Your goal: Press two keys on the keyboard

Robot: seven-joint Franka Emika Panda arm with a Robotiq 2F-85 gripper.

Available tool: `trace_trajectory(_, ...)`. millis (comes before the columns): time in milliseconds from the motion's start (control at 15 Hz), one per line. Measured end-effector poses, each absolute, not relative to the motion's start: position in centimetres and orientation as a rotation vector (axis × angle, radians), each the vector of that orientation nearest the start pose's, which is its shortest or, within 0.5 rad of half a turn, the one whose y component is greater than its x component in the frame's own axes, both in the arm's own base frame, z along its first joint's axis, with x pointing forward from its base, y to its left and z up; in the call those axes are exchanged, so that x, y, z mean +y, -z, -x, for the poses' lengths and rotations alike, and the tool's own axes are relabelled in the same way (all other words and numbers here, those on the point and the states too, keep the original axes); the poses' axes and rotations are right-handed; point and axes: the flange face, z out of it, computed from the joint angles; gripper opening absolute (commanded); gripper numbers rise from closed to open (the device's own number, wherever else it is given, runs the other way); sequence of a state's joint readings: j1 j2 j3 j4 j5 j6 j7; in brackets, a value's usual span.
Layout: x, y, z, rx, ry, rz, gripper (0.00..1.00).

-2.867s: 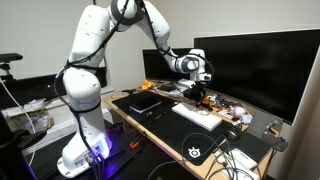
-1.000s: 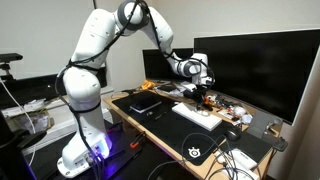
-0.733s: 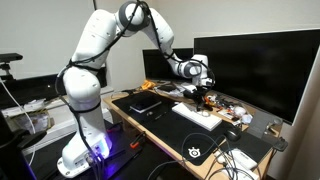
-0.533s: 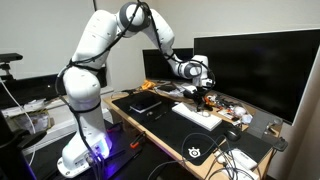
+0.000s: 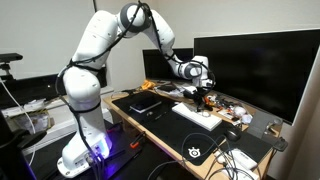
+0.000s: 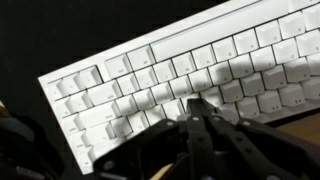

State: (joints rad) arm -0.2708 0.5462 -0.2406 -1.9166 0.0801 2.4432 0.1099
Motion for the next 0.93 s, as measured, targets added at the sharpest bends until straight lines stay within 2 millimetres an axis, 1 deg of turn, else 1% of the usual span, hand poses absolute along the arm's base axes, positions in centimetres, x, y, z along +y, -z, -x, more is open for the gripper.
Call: trace_trajectory(933,-30.21,-21.17,-55.05,1.052,-0.028,3.037,0.0)
